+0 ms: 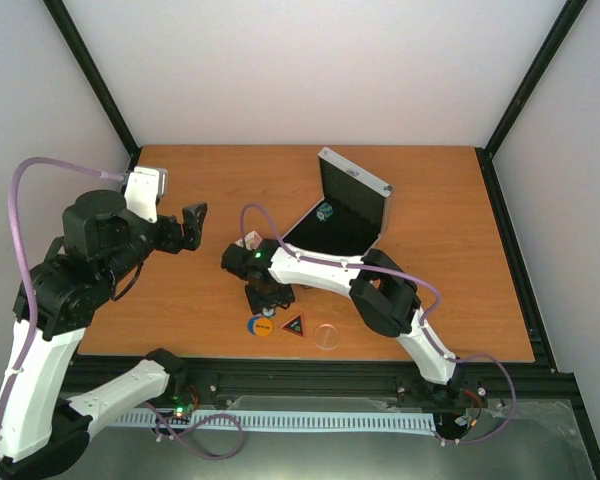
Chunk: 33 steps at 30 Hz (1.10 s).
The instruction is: Pack up texas hold em set
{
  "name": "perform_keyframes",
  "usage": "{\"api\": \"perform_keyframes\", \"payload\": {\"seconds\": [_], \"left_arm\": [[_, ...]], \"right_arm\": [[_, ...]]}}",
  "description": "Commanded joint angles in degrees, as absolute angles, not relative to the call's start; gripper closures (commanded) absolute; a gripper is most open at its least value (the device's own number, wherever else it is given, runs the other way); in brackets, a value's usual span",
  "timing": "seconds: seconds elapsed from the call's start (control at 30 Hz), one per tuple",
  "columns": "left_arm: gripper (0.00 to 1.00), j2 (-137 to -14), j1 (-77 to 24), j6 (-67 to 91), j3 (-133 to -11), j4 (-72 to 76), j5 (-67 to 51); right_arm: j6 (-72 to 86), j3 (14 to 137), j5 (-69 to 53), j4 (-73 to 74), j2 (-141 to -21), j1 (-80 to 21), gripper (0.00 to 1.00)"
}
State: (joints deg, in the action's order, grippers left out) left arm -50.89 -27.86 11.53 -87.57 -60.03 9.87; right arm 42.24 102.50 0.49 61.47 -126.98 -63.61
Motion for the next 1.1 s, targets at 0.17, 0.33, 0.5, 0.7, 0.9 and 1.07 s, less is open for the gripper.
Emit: {"api": "perform_keyframes", "payload": {"seconds": [0.17, 0.33, 0.5, 0.7, 0.9, 1.07], "left_arm": [[0.00, -50.45, -27.60, 10.27, -87.29, -59.88, 10.46], [0.00, -50.18, -27.60, 10.45, -87.40, -60.02, 10.45], [0.00, -49.85, -27.60, 10.62, -87.44, -60.28, 10.27], [0.00, -49.27, -27.60, 10.81, -87.57, -60.71, 10.35], [0.00, -48.82, -27.59, 11.12, -87.69, -60.82, 10.40], [0.00, -48.66, -27.60, 11.49, -87.46, -60.95, 9.87]], "right_arm": [[42.48, 105.94, -0.38, 62.52, -129.65, -63.48, 0.40], [43.19, 105.33, -0.76, 62.27, -130.51, -63.45, 0.40], [43.75, 105.07, -1.47, 61.49, -131.33, -63.54, 0.40], [44.33, 104.47, -1.94, 62.10, -131.38, -63.91, 0.52], [44.95, 103.43, -1.93, 63.38, -130.74, -65.26, 0.43], [45.67, 103.41, -1.93, 63.88, -131.09, -66.07, 0.44]]}}
